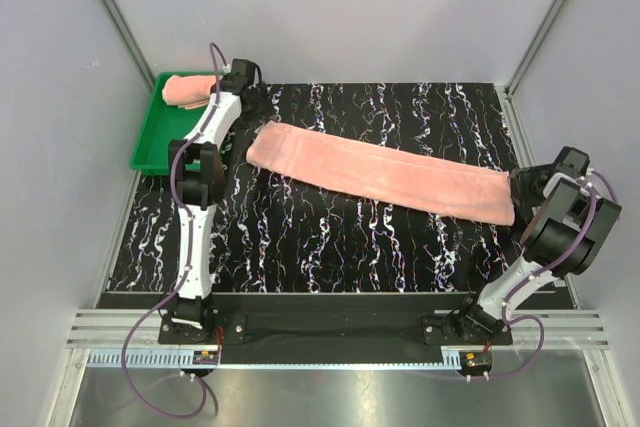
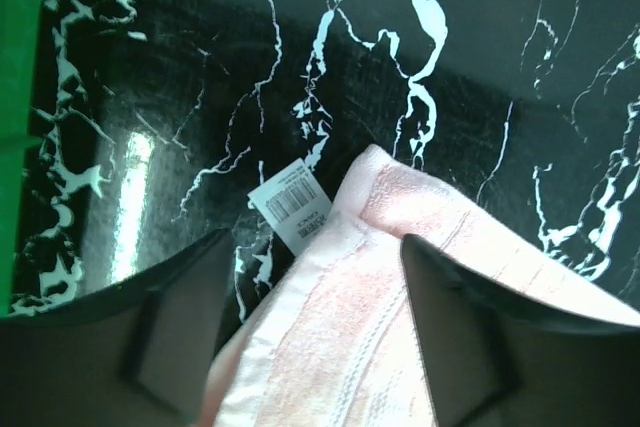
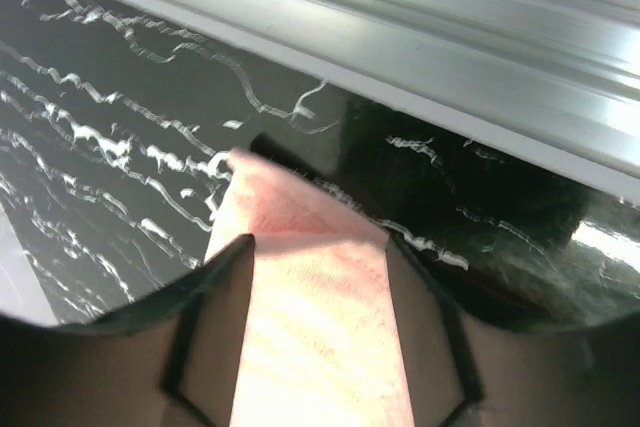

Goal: Roll the towels
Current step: Fold the towel

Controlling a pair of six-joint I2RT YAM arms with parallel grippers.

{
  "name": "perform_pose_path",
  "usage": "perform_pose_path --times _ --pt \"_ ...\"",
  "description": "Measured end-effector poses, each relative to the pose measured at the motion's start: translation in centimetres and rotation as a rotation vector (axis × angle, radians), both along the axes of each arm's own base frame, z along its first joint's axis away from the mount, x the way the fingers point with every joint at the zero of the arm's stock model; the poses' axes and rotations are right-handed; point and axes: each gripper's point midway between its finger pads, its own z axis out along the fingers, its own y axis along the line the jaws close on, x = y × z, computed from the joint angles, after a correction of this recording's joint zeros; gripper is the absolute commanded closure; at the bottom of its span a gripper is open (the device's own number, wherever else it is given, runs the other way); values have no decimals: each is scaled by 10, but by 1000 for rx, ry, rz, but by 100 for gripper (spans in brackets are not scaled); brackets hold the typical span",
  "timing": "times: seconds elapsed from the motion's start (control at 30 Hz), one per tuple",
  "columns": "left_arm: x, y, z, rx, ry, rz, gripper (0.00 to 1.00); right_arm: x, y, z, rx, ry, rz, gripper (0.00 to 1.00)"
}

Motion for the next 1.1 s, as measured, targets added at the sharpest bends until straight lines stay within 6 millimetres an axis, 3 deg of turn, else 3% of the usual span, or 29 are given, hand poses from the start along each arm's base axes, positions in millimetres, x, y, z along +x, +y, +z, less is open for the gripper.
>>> perform_pose_path --times 0.03,0.1,0.2,0.27,0.4,0.5,0.6,0.73,0.83,0.93,1.1 --pt "0 0 0 -4 1 -2 1 1 0 3 -12 -3 5 32" --pt "2 0 9 -12 -20 -2 1 1 1 17 -41 -17 14 25" --pt "-7 2 31 -18 -45 -2 1 0 3 55 -114 -67 31 20" --pt "-19 3 59 -22 -78 -2 1 -2 7 99 -190 -136 47 18" --pt "-59 9 111 -32 -161 3 1 -12 31 173 -313 -274 105 15" --pt "-93 15 122 -40 -180 24 1 -28 58 208 -364 -363 169 15" --pt "-120 18 93 -51 -122 55 1 -47 76 192 -348 -348 211 15" --pt "-156 20 21 -57 46 100 1 -70 92 129 -250 -198 259 14" --pt "-182 22 -15 -56 148 132 1 -82 101 95 -179 -98 294 12" --pt "-185 22 -23 -65 163 151 1 -83 102 74 -139 -36 321 12" --pt "-170 19 -26 -85 116 161 1 -84 102 45 -87 46 341 12"
